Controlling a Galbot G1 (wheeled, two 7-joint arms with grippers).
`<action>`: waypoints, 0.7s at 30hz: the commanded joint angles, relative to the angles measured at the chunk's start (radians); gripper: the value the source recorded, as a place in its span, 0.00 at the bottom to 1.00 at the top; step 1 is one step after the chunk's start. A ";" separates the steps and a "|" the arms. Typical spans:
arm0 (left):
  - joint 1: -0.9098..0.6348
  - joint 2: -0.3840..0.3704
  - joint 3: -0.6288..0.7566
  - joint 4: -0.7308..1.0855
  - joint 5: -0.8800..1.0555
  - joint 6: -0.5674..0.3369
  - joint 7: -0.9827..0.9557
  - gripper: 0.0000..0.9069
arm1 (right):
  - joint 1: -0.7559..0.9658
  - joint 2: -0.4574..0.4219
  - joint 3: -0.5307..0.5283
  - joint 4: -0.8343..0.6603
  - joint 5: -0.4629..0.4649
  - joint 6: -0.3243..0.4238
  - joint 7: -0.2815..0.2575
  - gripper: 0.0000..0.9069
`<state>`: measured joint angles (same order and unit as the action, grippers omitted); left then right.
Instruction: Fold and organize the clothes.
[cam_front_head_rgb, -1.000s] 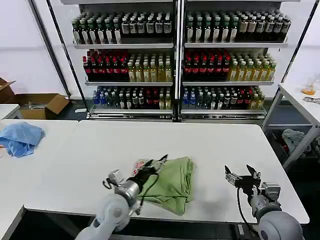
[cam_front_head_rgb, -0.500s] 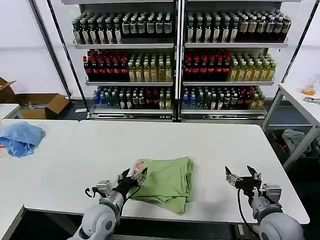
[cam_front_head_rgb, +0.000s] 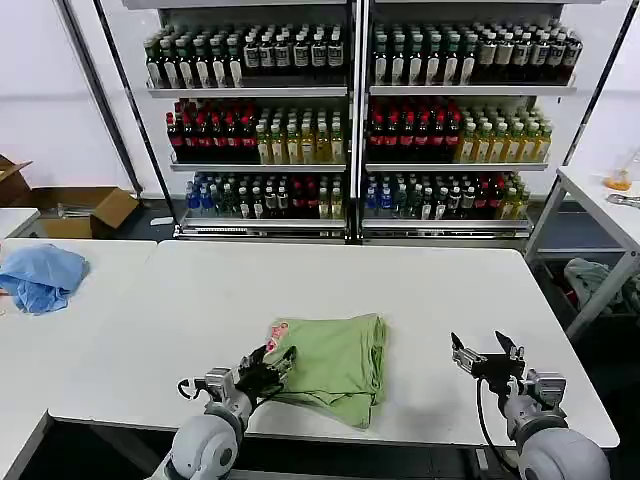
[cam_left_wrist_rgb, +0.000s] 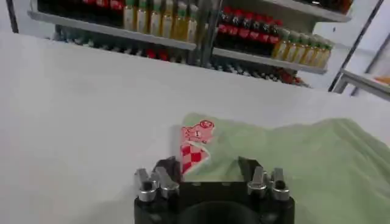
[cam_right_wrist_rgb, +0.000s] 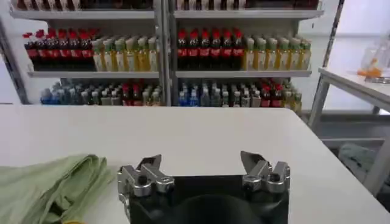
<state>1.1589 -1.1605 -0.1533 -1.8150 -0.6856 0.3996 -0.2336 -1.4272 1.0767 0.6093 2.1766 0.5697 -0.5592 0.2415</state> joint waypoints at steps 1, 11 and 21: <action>0.011 -0.001 -0.006 -0.010 -0.135 0.001 0.066 0.02 | -0.002 0.000 0.002 0.002 0.001 0.000 0.000 1.00; 0.004 -0.022 -0.066 0.005 -0.410 -0.018 0.079 0.02 | 0.002 0.000 0.002 -0.001 0.001 0.000 0.001 1.00; 0.010 -0.035 -0.148 -0.009 -0.599 -0.019 0.084 0.02 | 0.005 -0.005 0.004 -0.002 0.003 0.000 0.002 1.00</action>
<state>1.1650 -1.1927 -0.2353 -1.8133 -1.0486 0.3814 -0.1607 -1.4229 1.0723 0.6123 2.1752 0.5717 -0.5592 0.2429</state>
